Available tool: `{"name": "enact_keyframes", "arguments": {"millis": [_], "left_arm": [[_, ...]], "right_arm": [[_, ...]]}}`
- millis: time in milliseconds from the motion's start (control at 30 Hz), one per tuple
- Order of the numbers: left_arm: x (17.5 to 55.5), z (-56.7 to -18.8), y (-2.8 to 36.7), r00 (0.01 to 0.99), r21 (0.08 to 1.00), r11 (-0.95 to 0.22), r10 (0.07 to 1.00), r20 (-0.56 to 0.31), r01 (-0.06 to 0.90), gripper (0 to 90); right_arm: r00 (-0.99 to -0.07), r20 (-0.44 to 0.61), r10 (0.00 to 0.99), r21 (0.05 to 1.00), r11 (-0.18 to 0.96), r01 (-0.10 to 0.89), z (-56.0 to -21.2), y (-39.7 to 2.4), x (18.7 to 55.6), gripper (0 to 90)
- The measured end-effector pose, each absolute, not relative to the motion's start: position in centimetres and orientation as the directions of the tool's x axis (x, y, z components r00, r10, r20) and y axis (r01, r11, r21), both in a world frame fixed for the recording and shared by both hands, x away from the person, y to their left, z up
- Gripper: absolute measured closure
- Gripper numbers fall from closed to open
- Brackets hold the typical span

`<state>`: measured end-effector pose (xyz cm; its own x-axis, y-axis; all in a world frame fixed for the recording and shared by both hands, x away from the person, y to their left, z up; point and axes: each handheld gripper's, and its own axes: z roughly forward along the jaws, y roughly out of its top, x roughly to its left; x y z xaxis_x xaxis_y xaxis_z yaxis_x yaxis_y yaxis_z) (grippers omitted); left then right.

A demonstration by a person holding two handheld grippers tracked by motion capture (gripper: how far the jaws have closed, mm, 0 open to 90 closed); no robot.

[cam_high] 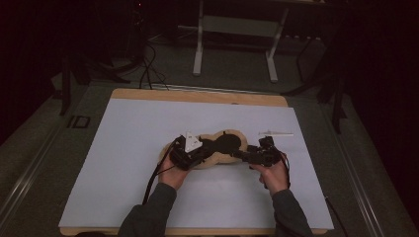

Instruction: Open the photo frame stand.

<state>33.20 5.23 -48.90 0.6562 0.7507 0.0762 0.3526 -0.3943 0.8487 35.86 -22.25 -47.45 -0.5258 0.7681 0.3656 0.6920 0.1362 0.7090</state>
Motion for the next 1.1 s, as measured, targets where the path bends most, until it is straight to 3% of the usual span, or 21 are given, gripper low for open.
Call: {"name": "enact_keyframes", "arguments": {"millis": [500,667,1100], "left_arm": [[33.0,-49.1,5.8,0.644,0.869,-0.349,0.764,0.047,0.351,70.9],[32.9,-49.0,6.2,0.64,0.879,-0.327,0.767,0.034,0.346,71.2],[32.1,-49.3,6.6,0.659,0.894,-0.327,0.751,0.048,0.308,72.3]], "right_arm": [[-0.49,0.396,0.777,0.665,0.125,0.736,-47.5,-21.5,36.8,24.8],[-0.476,0.45,0.756,0.644,0.094,0.759,-47.6,-21.3,37.1,23.9],[-0.461,0.491,0.739,0.619,0.076,0.782,-47.7,-20.7,37.6,28.4]]}}
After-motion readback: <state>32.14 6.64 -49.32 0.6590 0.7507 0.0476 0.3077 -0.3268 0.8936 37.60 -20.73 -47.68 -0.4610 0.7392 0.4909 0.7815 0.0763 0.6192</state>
